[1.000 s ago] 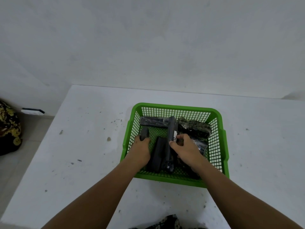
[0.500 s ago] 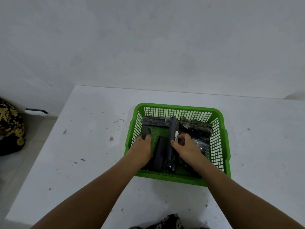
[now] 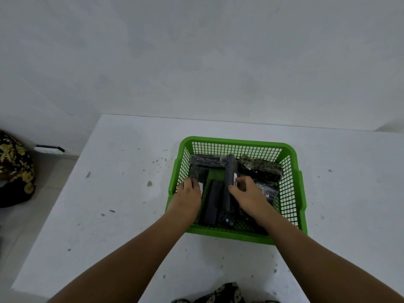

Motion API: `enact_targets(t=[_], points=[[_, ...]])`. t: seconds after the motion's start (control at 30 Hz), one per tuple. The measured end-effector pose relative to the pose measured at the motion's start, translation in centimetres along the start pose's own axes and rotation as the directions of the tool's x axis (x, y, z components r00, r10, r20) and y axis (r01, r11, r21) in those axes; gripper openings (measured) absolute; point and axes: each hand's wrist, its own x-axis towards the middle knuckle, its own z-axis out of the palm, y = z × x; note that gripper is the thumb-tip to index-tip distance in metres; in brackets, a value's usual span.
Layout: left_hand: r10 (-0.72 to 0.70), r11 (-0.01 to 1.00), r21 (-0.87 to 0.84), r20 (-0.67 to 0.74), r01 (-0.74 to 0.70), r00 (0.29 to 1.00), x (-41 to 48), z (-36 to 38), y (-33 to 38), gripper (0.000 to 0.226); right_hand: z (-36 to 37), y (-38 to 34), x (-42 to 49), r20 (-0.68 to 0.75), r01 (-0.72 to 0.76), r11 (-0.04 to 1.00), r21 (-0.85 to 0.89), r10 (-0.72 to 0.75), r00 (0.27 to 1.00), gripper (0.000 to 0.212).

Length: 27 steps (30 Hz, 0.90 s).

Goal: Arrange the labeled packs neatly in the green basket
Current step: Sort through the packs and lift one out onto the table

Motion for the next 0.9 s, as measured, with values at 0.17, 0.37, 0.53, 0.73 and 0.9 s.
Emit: enact_targets(t=[0.17,0.37,0.53,0.73,0.9], points=[[-0.067,0.996,-0.053,0.174,0.078,0.982,0.3,0.7,0.1,0.073,-0.5,0.4,0.1,0.02,-0.067,0.978,0.199,0.064,0.998,0.014],[-0.034,0.971,-0.237,-0.051,0.021,0.998,-0.6,0.7,1.2,0.054,-3.1,0.6,-1.4,0.07,-0.17,0.711,0.683,0.168,0.983,0.03],[0.074,0.919,-0.383,-0.055,-0.09,0.996,-1.1,1.0,4.3,0.044,-6.2,0.5,-3.7,-0.116,0.102,0.732,0.673,-0.032,0.993,0.042],[0.09,0.888,-0.45,-0.027,-0.093,0.996,-1.4,1.9,7.4,0.041,-12.0,3.0,-5.3,-0.529,0.256,0.925,0.281,-0.074,0.846,0.045],[0.094,0.907,-0.408,-0.038,-0.102,0.995,-1.8,2.4,8.2,0.038,-13.9,9.2,-5.1,-0.618,0.0,0.999,0.054,0.033,0.785,0.045]])
